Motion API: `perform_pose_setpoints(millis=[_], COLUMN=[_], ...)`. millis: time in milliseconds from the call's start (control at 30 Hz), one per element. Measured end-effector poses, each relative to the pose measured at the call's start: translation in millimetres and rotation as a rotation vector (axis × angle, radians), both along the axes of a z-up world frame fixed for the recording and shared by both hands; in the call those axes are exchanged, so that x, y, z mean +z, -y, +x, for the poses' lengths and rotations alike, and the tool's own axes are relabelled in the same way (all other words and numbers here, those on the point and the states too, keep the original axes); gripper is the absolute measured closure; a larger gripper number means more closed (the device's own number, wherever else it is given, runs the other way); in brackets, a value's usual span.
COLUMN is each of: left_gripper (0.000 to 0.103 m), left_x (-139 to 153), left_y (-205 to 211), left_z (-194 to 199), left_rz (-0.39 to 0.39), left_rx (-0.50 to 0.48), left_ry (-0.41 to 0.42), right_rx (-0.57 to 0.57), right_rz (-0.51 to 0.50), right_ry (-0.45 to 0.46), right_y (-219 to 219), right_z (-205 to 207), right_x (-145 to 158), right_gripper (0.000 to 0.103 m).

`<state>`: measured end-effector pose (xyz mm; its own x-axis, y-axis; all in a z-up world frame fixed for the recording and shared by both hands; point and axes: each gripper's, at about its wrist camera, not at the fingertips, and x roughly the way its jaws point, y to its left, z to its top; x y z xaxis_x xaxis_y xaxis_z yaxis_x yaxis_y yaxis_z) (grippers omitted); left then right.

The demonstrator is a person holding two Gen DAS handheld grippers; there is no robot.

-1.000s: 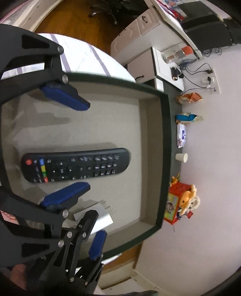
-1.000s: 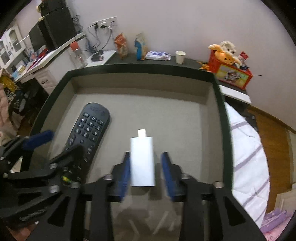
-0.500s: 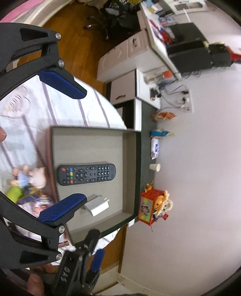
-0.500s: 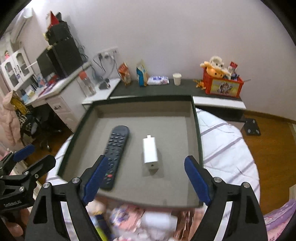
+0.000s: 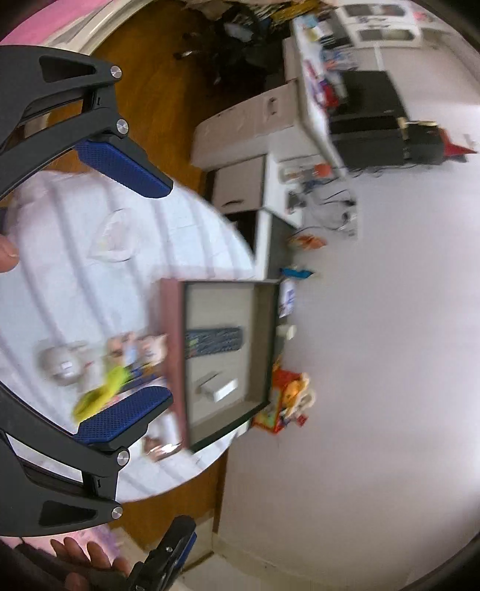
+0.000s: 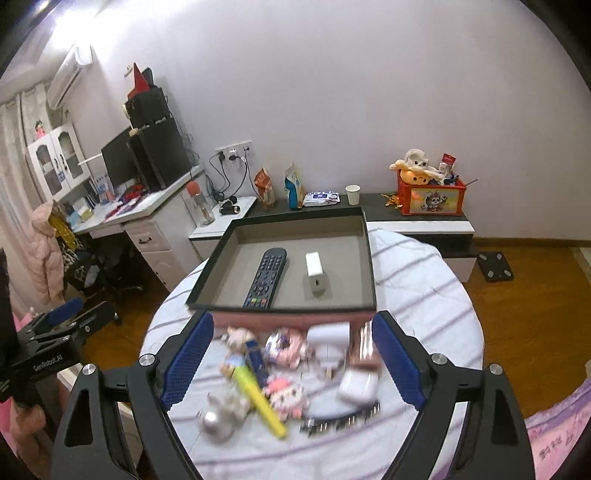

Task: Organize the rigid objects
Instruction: 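Withdraw both tools from the box toward the remaining items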

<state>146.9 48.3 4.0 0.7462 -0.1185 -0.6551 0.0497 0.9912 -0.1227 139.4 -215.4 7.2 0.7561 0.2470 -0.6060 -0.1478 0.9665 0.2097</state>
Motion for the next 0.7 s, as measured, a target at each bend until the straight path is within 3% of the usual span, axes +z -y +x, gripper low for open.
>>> perform_pose_setpoints(millis=[100,400,567,700], left_gripper=[0.0,0.0,0.0,0.0], left_x=[-16,-46,-56,-56], left_y=[-1,13,32,33], left_z=[-13,-57,-63,-61], left_rz=[-0.036,0.005,0.076,0.062], left_rx=[-0.032,-0.02,-0.047,-0.059], left_ry=[-0.096,-0.122,-0.143,-0.143], right_rx=[-0.013,-0.061,-0.082,-0.085], right_rz=[0.001,0.004,-0.008,-0.017], right_ry=[-0.009,-0.115,-0.134,-0.144], right_y=[1,15,22,22], right_z=[-22,-65,-74,-71], right_x=[-9,-54,-63,-68], right_gripper=[0.014,0.014,0.014,0.014])
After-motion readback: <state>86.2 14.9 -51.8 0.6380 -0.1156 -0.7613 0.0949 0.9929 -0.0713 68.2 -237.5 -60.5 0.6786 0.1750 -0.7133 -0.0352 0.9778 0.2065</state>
